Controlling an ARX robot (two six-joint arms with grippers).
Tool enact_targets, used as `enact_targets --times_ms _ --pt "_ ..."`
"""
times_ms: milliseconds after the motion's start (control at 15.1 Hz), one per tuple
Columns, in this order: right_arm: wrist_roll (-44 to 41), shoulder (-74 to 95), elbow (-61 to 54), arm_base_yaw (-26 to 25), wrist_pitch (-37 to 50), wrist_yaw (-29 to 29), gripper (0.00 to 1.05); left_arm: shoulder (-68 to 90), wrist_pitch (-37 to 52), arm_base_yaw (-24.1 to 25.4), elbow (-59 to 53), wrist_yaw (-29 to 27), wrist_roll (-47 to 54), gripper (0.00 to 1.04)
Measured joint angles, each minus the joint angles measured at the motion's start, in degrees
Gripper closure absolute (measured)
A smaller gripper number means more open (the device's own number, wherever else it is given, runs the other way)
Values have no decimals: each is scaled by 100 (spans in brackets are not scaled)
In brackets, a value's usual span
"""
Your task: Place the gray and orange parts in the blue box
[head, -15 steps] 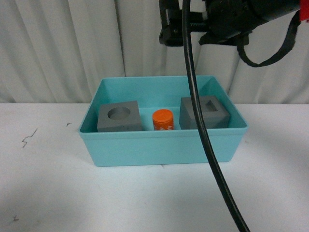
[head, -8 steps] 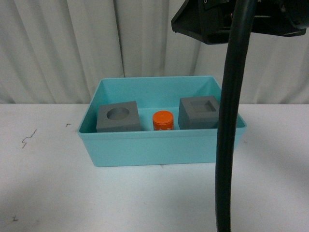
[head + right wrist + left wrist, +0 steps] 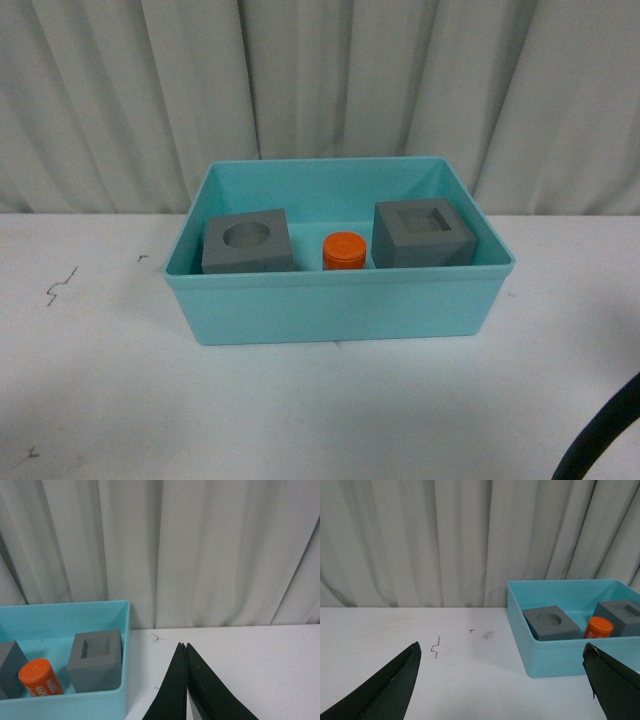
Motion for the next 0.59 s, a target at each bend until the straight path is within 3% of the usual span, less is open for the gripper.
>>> enact_targets --times_ms 198,595 --pt "33 -852 -645 -367 -144 -332 103 0 2 0 0 0 -2 7" --pt "33 -1375 -966 -529 -385 -514 103 0 0 0 0 0 -2 7"
